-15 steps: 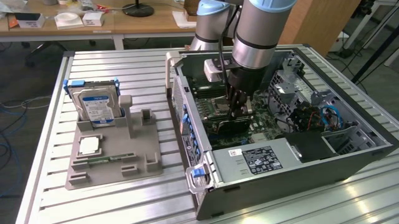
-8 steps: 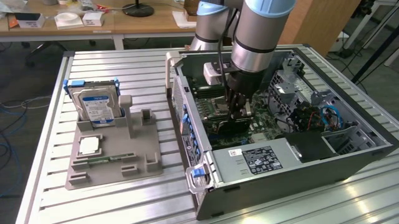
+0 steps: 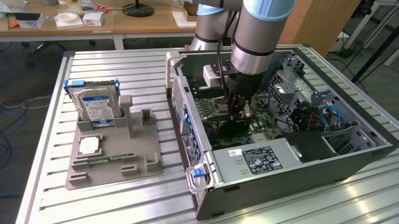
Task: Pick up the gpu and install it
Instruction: 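Press down on the gpu until it lock into place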
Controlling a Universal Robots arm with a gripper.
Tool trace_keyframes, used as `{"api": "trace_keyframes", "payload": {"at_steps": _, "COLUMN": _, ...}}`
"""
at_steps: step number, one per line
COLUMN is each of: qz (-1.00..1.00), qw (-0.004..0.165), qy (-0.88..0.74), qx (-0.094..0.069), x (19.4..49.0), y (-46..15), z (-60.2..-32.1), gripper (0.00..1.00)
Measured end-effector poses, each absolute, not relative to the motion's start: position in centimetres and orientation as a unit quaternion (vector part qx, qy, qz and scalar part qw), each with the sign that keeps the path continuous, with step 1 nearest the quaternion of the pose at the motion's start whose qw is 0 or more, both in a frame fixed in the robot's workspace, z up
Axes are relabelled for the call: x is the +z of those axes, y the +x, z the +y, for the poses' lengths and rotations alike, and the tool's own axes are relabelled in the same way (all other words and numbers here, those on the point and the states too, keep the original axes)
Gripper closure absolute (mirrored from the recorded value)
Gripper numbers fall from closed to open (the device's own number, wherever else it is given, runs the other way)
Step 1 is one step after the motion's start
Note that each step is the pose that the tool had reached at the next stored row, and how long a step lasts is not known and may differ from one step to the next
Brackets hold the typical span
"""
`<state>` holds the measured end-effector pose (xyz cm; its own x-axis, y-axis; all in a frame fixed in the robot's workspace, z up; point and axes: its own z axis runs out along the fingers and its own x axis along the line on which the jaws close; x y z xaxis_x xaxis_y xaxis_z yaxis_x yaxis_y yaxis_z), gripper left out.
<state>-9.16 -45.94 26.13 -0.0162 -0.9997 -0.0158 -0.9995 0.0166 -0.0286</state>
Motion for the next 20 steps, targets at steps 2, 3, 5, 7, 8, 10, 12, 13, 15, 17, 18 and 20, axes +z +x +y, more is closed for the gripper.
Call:
{"api": "trace_keyframes", "payload": {"at_steps": 2, "qz": 0.713, "qw": 0.016, "qy": -0.701, "qx": -0.005, "x": 26.1, "y": -9.2, "z": -45.9, "gripper": 0.89}}
{"api": "trace_keyframes", "payload": {"at_steps": 3, "qz": 0.713, "qw": 0.016, "qy": -0.701, "qx": -0.005, "x": 26.1, "y": -9.2, "z": -45.9, "gripper": 0.89}}
{"api": "trace_keyframes", "payload": {"at_steps": 5, "qz": 0.713, "qw": 0.016, "qy": -0.701, "qx": -0.005, "x": 26.2, "y": -9.2, "z": -45.9, "gripper": 0.89}}
{"api": "trace_keyframes", "payload": {"at_steps": 7, "qz": 0.713, "qw": 0.016, "qy": -0.701, "qx": -0.004, "x": 26.9, "y": -9.2, "z": -45.9, "gripper": 0.89}}
{"api": "trace_keyframes", "payload": {"at_steps": 8, "qz": 0.713, "qw": 0.016, "qy": -0.701, "qx": -0.005, "x": 27.4, "y": -9.2, "z": -45.9, "gripper": 0.89}}
{"api": "trace_keyframes", "payload": {"at_steps": 10, "qz": 0.713, "qw": 0.016, "qy": -0.701, "qx": -0.005, "x": 28.1, "y": -9.6, "z": -45.9, "gripper": 0.89}}
{"api": "trace_keyframes", "payload": {"at_steps": 12, "qz": 0.713, "qw": 0.016, "qy": -0.701, "qx": -0.005, "x": 28.2, "y": -10.3, "z": -46.0, "gripper": 0.89}}
{"api": "trace_keyframes", "payload": {"at_steps": 13, "qz": 0.713, "qw": 0.016, "qy": -0.701, "qx": -0.005, "x": 28.3, "y": -10.6, "z": -46.0, "gripper": 0.89}}
{"api": "trace_keyframes", "payload": {"at_steps": 15, "qz": 0.713, "qw": 0.016, "qy": -0.701, "qx": -0.005, "x": 28.4, "y": -11.2, "z": -46.0, "gripper": 0.89}}
{"api": "trace_keyframes", "payload": {"at_steps": 17, "qz": 0.713, "qw": 0.015, "qy": -0.701, "qx": -0.004, "x": 28.4, "y": -11.8, "z": -46.0, "gripper": 0.89}}
{"api": "trace_keyframes", "payload": {"at_steps": 18, "qz": 0.713, "qw": 0.015, "qy": -0.701, "qx": -0.004, "x": 28.5, "y": -12.0, "z": -46.0, "gripper": 0.89}}
{"api": "trace_keyframes", "payload": {"at_steps": 20, "qz": 0.713, "qw": 0.013, "qy": -0.701, "qx": -0.002, "x": 28.5, "y": -12.3, "z": -46.0, "gripper": 0.89}}
